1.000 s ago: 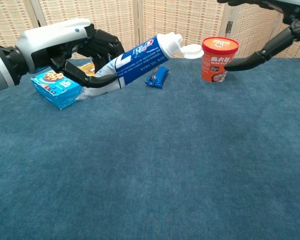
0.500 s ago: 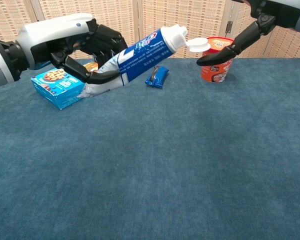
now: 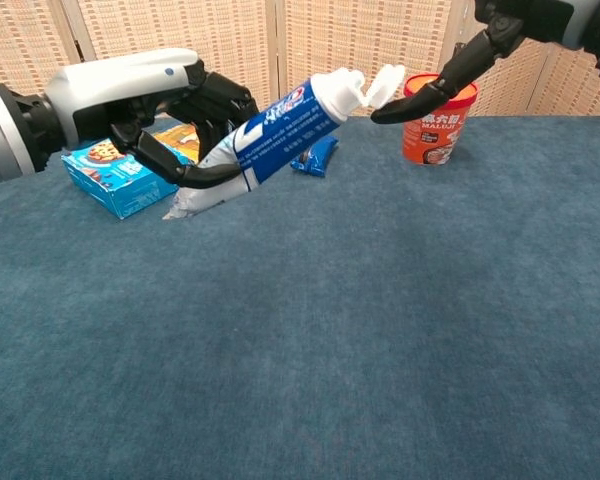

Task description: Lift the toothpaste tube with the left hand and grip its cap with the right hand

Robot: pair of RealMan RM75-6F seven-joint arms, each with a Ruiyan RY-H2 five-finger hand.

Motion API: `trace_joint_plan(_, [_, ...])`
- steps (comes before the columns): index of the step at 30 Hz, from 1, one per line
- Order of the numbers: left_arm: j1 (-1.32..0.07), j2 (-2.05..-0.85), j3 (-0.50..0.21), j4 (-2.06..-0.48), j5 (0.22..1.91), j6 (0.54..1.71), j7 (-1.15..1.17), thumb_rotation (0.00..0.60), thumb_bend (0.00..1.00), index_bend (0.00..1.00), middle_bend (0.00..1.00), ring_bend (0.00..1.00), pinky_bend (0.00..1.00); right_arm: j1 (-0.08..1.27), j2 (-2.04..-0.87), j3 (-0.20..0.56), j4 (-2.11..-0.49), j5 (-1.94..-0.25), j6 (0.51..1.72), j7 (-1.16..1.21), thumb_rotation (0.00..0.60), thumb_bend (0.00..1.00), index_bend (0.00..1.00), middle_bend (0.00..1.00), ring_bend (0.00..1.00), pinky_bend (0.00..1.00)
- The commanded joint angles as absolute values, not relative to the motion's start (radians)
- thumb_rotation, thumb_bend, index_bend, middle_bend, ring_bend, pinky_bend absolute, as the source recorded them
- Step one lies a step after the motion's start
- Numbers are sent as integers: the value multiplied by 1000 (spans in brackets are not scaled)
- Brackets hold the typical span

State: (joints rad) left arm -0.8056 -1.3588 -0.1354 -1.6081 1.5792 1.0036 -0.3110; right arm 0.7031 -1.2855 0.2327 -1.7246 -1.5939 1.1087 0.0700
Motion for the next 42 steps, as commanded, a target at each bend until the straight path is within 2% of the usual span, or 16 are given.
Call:
trace_joint_plan(1, [-809, -1362, -128, -1600, 1568, 993, -276, 600, 582, 740, 794, 710, 534, 706, -1282, 230, -1728, -1586, 1106, 64, 512, 68, 0, 0, 0, 0])
trace_joint_plan(12, [-818, -1392, -123, -1581, 1535, 979, -161, 600, 584, 750, 806, 723, 534, 727, -1302, 225, -1712, -1556, 1090, 69, 514, 68, 0, 0, 0, 0])
trace_joint_plan(20, [-806, -1400, -139, -1578, 1500, 1000, -203, 600, 586, 751, 808, 725, 538, 732, -1290, 222, -1742, -1545, 1091, 92, 502, 68, 0, 0, 0, 0])
trace_joint_plan(22, [-793, -1403, -140, -1570, 1496, 1021, -239, 600, 589, 749, 808, 725, 539, 725, -1274, 217, -1765, -1546, 1095, 120, 449, 68, 0, 0, 0, 0])
trace_joint_plan(24, [-782, -1405, -141, -1561, 1495, 1038, -269, 600, 590, 747, 808, 726, 541, 720, -1268, 214, -1774, -1555, 1107, 138, 359, 68, 0, 0, 0, 0])
trace_joint_plan(27, [-770, -1407, -137, -1543, 1501, 1059, -292, 600, 591, 744, 810, 729, 543, 714, -1265, 202, -1784, -1563, 1112, 155, 258, 67, 0, 0, 0, 0])
trace_joint_plan(30, [-762, -1405, -132, -1536, 1506, 1070, -297, 600, 591, 744, 813, 732, 542, 716, -1254, 193, -1797, -1558, 1097, 166, 220, 66, 0, 0, 0, 0])
trace_joint_plan(38, [-753, -1408, -137, -1536, 1506, 1089, -292, 600, 592, 751, 822, 738, 539, 733, -1277, 194, -1767, -1527, 1064, 196, 183, 59, 0, 0, 0, 0])
trace_joint_plan(42, [-757, -1413, -141, -1539, 1505, 1088, -284, 600, 592, 752, 822, 739, 536, 750, -1305, 207, -1757, -1501, 1047, 242, 102, 29, 0, 0, 0, 0])
